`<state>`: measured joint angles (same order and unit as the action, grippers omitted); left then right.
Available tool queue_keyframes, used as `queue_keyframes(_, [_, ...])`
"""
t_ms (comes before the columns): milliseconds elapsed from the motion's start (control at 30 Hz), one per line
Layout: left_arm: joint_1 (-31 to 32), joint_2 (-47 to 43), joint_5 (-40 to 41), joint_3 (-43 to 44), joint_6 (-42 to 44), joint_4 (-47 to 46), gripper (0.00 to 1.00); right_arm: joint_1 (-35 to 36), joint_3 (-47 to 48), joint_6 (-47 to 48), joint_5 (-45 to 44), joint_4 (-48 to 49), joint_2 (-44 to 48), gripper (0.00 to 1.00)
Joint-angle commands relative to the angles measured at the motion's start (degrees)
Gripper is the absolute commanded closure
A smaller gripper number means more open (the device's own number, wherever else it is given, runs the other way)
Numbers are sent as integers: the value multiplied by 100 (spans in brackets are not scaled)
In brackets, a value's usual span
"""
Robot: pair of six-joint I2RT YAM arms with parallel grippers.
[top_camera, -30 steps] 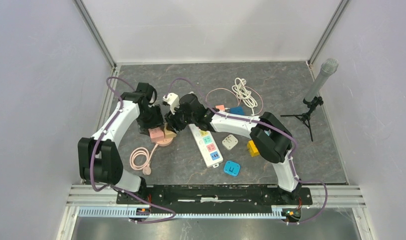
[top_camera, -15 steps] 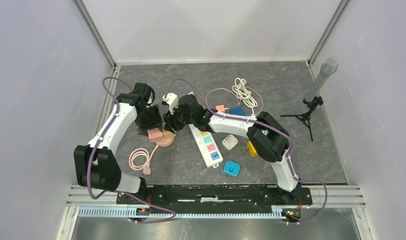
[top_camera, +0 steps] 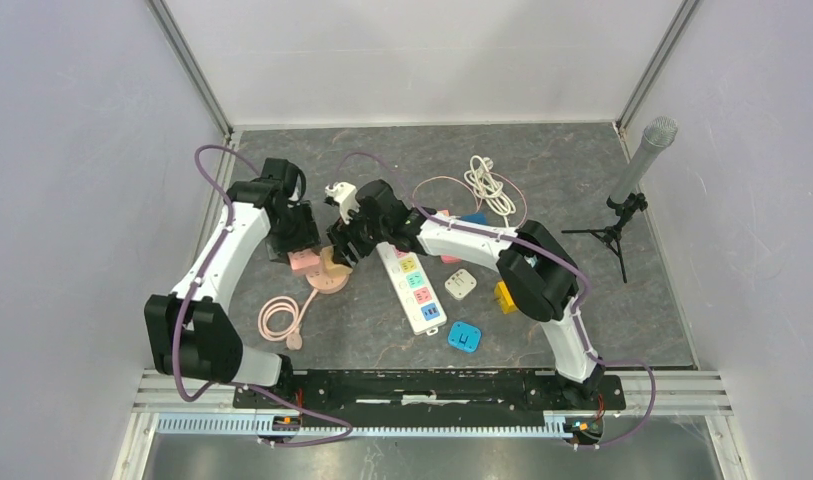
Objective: Pull the plug off the socket
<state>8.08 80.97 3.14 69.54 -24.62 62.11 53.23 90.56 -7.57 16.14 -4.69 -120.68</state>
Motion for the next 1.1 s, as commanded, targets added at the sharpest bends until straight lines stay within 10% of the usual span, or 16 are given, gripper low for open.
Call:
queue_keyframes(0, [-141, -341, 442, 269, 16, 80, 98, -125, 417, -63, 51, -1008, -74, 20])
queue_keyframes(233, [-287, -624, 1180, 28, -316, -173, 98, -232, 71, -409, -69, -265, 791, 3])
queue_keyframes(833, [-408, 761, 2330, -606, -991, -880, 94, -240, -1152, -535, -238, -304, 1680, 6])
queue_keyframes(1067, [-417, 1185, 1700, -568, -957, -1038, 56, -234, -1269, -533, -239, -302, 1759, 8])
